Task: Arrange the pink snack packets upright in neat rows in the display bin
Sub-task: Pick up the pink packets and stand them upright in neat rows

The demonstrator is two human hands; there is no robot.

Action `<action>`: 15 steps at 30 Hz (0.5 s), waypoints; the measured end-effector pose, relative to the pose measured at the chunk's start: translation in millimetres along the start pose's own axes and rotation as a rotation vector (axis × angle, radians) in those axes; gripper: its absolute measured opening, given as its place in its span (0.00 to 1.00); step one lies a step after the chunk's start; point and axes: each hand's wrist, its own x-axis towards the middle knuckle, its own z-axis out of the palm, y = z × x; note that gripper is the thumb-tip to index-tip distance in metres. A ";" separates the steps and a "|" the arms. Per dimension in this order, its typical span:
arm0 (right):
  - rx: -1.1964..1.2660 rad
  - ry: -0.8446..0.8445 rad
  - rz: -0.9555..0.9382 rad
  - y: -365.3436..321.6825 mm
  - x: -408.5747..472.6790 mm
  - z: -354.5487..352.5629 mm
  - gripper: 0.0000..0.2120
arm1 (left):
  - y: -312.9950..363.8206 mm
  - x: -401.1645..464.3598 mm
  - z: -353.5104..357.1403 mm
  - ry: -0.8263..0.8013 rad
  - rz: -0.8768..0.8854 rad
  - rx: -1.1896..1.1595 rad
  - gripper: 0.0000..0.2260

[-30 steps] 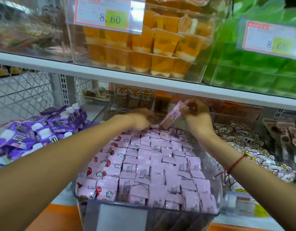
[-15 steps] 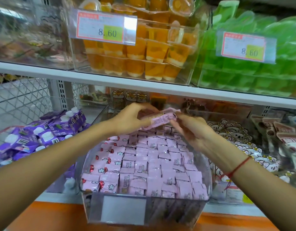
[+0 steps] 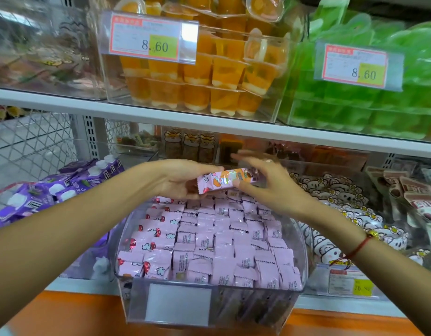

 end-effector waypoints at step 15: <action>0.145 0.177 0.126 27.8 17.1 2.4 0.07 | -0.6 32.7 -5.0 0.148 0.108 0.343 0.13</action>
